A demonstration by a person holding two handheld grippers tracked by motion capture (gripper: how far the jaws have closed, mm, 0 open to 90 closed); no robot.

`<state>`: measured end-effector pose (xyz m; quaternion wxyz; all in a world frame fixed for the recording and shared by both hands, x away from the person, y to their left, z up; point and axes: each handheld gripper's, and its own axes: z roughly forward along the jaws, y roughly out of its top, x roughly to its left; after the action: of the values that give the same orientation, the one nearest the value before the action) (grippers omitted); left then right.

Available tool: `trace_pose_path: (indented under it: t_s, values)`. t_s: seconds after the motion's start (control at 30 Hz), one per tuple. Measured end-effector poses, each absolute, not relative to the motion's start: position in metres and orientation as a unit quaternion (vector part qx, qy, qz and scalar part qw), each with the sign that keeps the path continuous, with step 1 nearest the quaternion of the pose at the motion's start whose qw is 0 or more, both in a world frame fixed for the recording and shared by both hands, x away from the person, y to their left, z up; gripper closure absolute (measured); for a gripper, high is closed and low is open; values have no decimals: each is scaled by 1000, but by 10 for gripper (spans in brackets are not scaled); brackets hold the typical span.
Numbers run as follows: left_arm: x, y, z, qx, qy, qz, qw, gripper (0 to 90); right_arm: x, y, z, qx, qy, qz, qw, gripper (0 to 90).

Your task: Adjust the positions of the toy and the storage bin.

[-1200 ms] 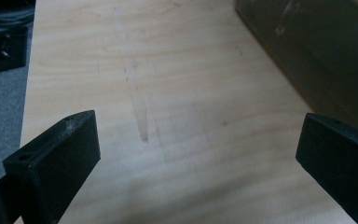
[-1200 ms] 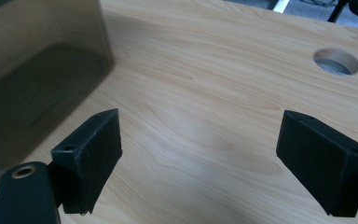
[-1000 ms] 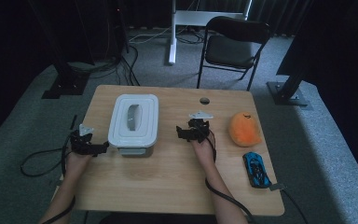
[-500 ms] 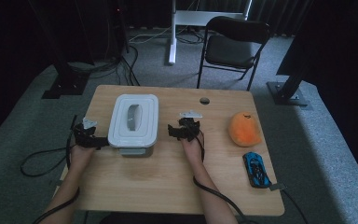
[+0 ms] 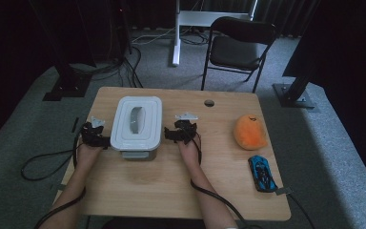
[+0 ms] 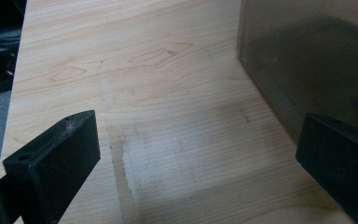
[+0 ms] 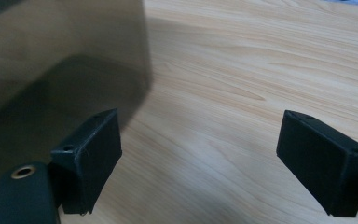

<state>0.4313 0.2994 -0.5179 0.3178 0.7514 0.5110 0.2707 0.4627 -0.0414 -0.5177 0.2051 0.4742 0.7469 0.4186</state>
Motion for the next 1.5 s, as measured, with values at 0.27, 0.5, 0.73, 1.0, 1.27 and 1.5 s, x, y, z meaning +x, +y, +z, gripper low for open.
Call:
trace_pose_path:
  t_s: [0.27, 0.5, 0.73, 1.0, 1.27, 1.5]
  values:
    - [431, 293, -518, 753, 507, 268, 323, 1, 458, -31, -513, 451, 756, 431, 199, 136]
    - [432, 280, -518, 760, 500, 273, 312, 2, 457, -40, -514, 457, 747, 443, 194, 148]
    - [432, 272, -517, 763, 496, 272, 313, 4, 452, -48, -514, 454, 747, 443, 199, 161]
    - [433, 259, -516, 769, 488, 272, 310, 7, 448, -59, -514, 454, 747, 442, 202, 177]
    - [434, 244, -516, 777, 477, 269, 311, 7, 442, -74, -514, 456, 745, 443, 203, 180]
    - [435, 232, -516, 781, 472, 265, 313, 7, 437, -85, -511, 457, 746, 439, 205, 189]
